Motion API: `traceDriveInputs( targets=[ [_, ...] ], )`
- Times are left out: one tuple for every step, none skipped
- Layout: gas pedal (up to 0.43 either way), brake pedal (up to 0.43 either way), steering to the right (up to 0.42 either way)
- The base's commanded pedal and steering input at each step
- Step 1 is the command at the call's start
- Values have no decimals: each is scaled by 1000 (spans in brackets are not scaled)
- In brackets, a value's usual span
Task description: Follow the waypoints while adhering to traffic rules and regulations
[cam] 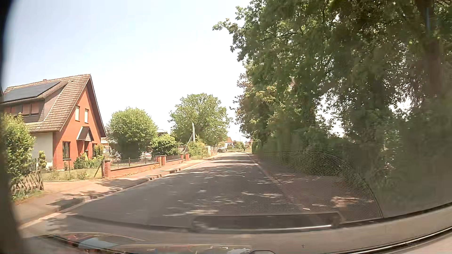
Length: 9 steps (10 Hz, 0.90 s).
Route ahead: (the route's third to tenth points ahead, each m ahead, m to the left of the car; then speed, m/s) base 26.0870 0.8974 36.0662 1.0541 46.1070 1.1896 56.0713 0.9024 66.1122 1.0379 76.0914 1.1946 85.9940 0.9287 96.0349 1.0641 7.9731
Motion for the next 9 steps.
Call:
traceDriveInputs(
  targets=[
    [118, 0, 1],
    [118, 0, 0],
    [130, 0, -2],
    [130, 0, -5],
    [130, 0, -5],
    [130, 0, -4],
    [130, 0, -4],
    [130, 0, -5],
    [130, 0, -3]
  ],
)
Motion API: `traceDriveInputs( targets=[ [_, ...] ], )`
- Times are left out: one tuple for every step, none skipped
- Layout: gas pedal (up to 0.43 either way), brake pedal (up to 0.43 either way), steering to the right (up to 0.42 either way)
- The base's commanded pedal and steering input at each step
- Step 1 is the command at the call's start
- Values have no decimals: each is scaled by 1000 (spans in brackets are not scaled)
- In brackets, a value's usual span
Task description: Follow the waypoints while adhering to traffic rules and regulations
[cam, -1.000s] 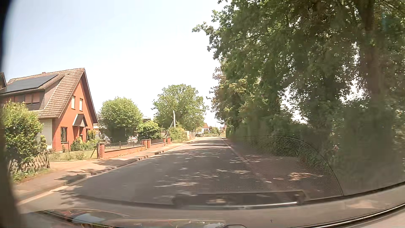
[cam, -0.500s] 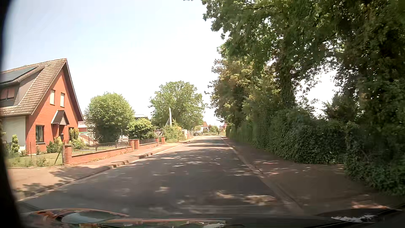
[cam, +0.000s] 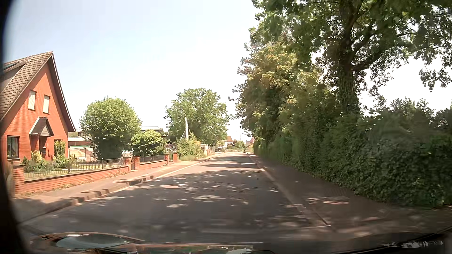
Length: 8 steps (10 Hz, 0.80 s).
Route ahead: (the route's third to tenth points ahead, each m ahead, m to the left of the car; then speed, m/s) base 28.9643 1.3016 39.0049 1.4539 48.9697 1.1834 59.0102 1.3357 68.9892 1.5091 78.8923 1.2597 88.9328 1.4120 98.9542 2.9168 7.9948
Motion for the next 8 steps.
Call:
traceDriveInputs(
  targets=[
    [130, 0, -3],
    [130, 0, -3],
    [130, 0, -3],
    [130, 0, -2],
    [130, 0, -3],
    [130, 0, -2],
    [130, 0, -2],
    [130, 0, -2]
  ],
)
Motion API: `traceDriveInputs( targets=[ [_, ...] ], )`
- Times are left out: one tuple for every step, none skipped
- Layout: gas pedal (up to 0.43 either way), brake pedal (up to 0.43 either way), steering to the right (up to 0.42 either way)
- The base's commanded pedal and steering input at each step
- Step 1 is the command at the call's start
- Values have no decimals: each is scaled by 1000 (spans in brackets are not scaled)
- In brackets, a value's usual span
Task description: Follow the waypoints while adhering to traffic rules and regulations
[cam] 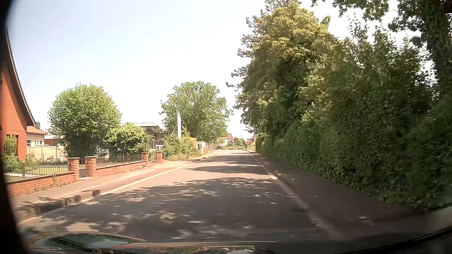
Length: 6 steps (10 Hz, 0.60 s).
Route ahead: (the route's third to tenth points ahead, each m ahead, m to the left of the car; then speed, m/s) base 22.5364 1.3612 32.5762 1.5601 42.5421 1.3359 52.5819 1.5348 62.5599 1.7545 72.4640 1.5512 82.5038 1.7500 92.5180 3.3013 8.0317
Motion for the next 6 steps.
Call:
traceDriveInputs(
  targets=[
    [130, 0, -2],
    [130, 0, -1],
    [130, 0, -1],
    [130, 0, -1],
    [130, 0, -1],
    [130, 0, -1]
  ],
)
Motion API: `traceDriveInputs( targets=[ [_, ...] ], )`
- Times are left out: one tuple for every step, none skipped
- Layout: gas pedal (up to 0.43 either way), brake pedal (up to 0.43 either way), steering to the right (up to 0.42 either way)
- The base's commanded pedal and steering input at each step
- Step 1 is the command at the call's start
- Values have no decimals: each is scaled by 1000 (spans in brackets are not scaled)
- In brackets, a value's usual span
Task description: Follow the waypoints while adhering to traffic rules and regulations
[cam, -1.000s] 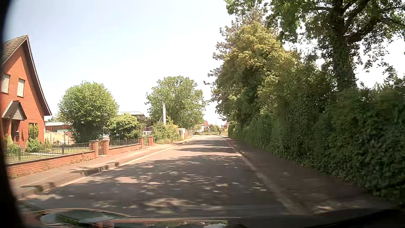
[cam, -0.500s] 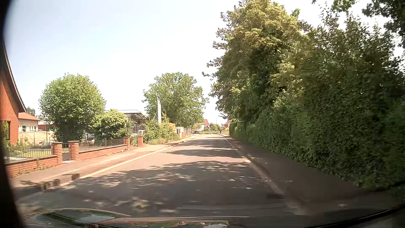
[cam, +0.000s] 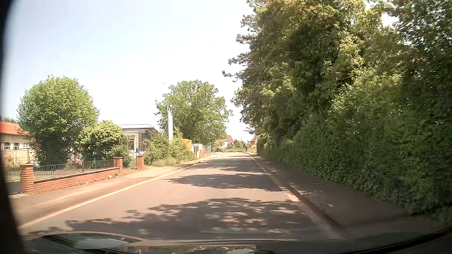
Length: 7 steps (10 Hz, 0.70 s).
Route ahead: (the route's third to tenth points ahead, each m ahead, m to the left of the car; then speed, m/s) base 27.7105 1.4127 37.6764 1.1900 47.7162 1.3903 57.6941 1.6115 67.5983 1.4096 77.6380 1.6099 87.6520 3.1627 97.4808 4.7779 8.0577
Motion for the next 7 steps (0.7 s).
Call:
traceDriveInputs(
  targets=[
    [130, 0, -1],
    [118, 0, -1],
    [118, 0, -1],
    [118, 0, -1],
    [118, 0, -1],
    [118, 0, -1],
    [118, 0, -1]
  ],
)
